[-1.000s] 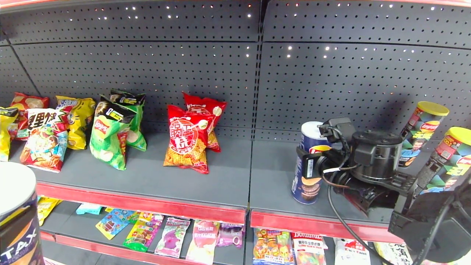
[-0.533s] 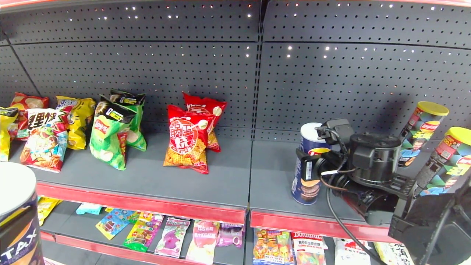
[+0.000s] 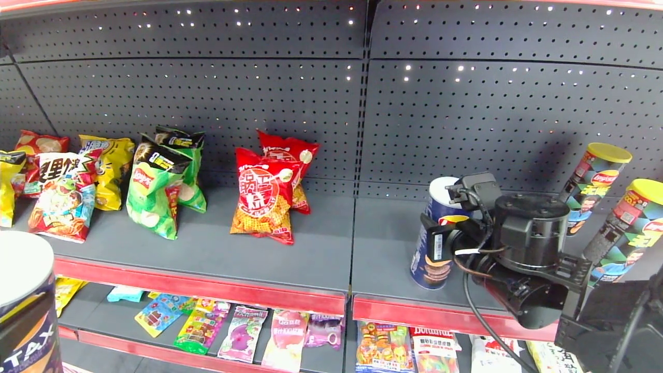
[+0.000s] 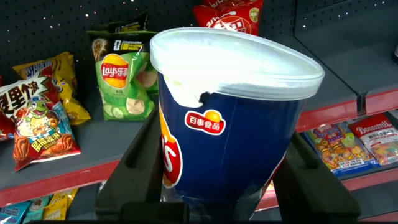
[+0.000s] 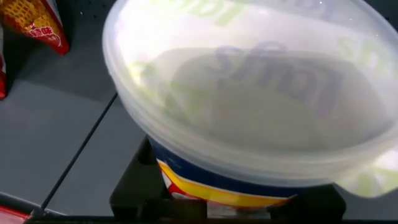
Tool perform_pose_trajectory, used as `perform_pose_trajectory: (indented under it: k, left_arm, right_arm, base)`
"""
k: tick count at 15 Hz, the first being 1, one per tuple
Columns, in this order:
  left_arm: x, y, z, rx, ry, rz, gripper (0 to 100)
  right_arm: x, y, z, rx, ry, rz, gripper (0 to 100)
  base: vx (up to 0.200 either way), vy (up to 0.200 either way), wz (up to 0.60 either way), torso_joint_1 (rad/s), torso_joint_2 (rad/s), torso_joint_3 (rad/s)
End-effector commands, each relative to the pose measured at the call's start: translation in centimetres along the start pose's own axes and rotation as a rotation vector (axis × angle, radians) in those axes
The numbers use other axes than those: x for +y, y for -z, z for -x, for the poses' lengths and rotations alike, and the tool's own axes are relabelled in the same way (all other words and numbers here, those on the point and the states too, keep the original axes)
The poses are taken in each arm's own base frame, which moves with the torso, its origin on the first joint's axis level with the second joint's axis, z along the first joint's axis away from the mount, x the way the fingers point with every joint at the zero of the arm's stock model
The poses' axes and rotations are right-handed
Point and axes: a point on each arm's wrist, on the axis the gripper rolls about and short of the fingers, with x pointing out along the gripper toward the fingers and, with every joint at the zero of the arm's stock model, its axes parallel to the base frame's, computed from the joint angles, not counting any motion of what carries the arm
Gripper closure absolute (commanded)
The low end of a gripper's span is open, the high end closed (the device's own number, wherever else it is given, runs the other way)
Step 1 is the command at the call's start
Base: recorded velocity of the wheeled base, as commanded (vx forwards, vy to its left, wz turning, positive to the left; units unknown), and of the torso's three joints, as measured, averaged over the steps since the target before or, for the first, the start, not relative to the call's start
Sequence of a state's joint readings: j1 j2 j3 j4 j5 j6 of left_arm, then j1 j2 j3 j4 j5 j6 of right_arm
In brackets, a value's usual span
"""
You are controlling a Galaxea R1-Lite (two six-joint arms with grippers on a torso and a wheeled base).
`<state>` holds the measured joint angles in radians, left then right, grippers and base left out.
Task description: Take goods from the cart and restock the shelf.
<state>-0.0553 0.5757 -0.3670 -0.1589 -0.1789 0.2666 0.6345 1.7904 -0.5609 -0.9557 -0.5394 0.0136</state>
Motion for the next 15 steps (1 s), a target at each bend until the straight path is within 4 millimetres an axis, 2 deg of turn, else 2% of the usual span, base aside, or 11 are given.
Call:
perform_pose_trajectory:
  k: [1, 8, 9, 15]
  left_arm:
    - [0.01, -0.03, -0.01, -0.001, 0.0, 0.0, 100]
    - [0.0, -0.04, 0.04, -0.004, -0.001, -0.001, 100]
    - [0.01, -0.04, 0.04, -0.003, -0.002, -0.001, 100]
    - [0.0, -0.05, 0.07, -0.005, -0.002, -0.001, 100]
  right_arm:
    - [-0.03, 0.22, 0.07, 0.01, 0.0, 0.007, 100]
    - [0.07, 0.02, -0.07, 0.003, -0.005, 0.002, 100]
    - [0.07, 0.02, -0.07, 0.003, -0.006, 0.0, 0]
    - [-0.09, -0.12, 0.29, -0.002, -0.009, -0.004, 0]
  base:
    - [0.0, 0.0, 0.0, 0.0, 0.0, 0.0]
    - [0.0, 0.0, 0.0, 0.0, 0.0, 0.0]
    - [0.0, 0.0, 0.0, 0.0, 0.0, 0.0]
    - [0.0, 0.0, 0.0, 0.0, 0.0, 0.0]
